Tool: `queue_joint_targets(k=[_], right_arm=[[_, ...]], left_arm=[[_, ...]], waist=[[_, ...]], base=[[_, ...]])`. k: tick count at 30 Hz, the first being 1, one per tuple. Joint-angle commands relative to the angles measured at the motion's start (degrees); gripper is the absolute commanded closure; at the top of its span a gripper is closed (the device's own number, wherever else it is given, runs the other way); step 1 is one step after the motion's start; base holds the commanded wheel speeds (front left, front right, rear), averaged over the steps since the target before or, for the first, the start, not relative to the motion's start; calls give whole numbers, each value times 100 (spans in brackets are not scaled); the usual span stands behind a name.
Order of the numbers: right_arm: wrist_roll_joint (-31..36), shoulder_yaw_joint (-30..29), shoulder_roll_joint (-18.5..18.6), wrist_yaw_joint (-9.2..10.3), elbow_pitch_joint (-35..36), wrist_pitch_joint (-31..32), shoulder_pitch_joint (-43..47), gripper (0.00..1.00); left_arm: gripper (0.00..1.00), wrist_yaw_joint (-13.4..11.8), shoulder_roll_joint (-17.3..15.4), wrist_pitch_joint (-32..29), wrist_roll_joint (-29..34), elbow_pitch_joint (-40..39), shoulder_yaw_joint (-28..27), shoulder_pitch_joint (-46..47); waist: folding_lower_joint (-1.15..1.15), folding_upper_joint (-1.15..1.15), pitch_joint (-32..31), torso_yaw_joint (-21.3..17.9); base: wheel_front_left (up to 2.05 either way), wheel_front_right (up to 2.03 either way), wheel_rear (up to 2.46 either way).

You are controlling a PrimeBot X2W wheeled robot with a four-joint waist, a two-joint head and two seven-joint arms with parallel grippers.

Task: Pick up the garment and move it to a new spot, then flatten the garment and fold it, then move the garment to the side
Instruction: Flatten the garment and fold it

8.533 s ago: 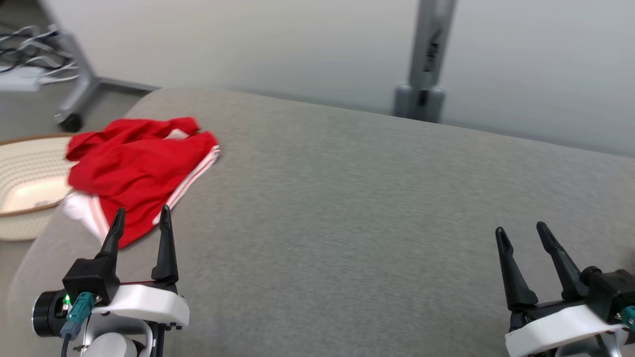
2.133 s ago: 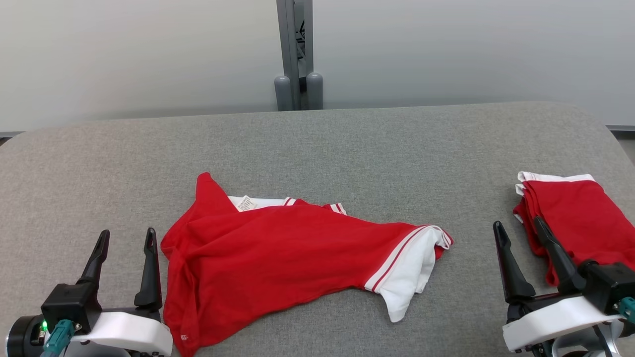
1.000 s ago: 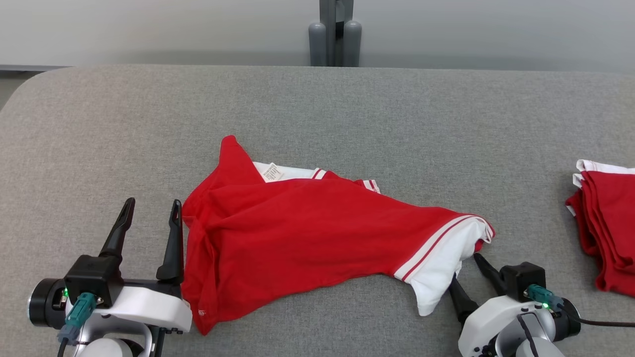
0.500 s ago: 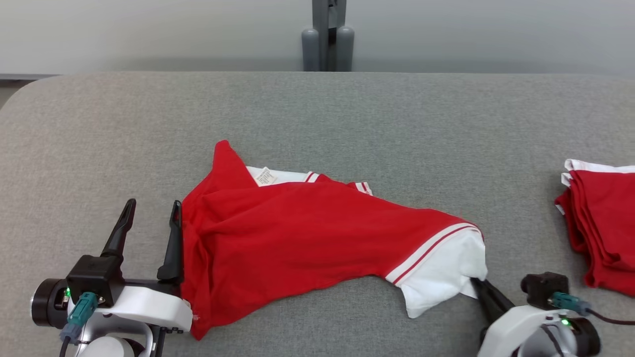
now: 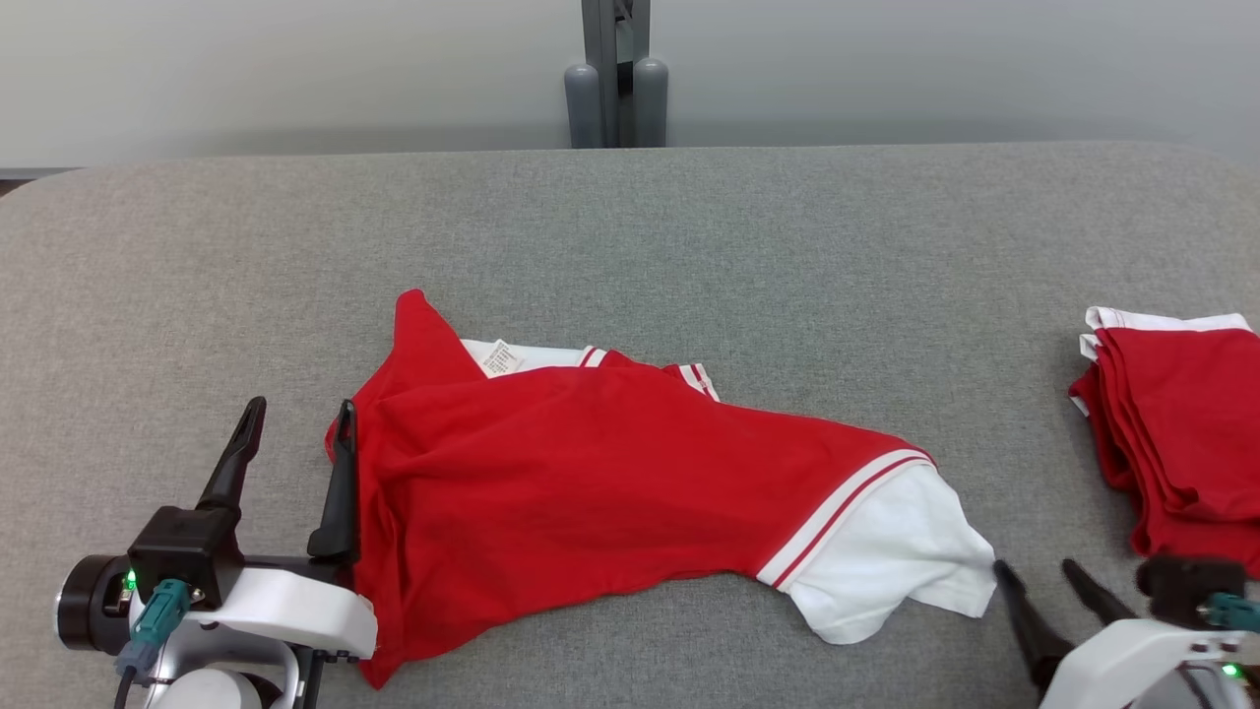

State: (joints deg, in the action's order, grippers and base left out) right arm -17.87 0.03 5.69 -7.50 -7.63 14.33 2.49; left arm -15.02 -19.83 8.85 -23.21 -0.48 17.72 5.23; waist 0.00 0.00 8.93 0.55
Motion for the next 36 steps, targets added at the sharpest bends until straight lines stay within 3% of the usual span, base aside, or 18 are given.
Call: queue_joint_targets(k=[1, 9, 15, 21, 27, 36], right_arm=[[37, -218, 13, -1, 197, 68, 84, 0], [378, -968, -39, -1, 1402, -487, -104, 0], [753, -812, -108, -1, 2043, -1196, -462, 0], [966, -386, -175, -1, 1889, -1509, -417, 0], [1013, -387, -230, 0, 1655, -1574, -126, 0], [971, -561, -261, 0, 1563, -1450, 157, 0]], left_arm=[[0, -50, -63, -8, -2, 0, -40, 8], [0, -134, -123, -12, -31, -80, -115, -99], [0, -243, -149, 8, -11, -166, -175, -105], [0, -378, -107, 60, -44, -207, -188, -308], [0, -533, -65, 43, 74, -238, -83, -563], [0, -457, -188, 2, 72, -196, -19, -640]], waist=[[0, 0, -15, -11], [0, 0, -56, -65], [0, 0, -135, -46], [0, 0, -393, 55], [0, 0, -601, 157], [0, 0, -784, 212]], base=[[0, 0, 0], [0, 0, 0], [0, 0, 0], [0, 0, 0], [0, 0, 0], [0, 0, 0]])
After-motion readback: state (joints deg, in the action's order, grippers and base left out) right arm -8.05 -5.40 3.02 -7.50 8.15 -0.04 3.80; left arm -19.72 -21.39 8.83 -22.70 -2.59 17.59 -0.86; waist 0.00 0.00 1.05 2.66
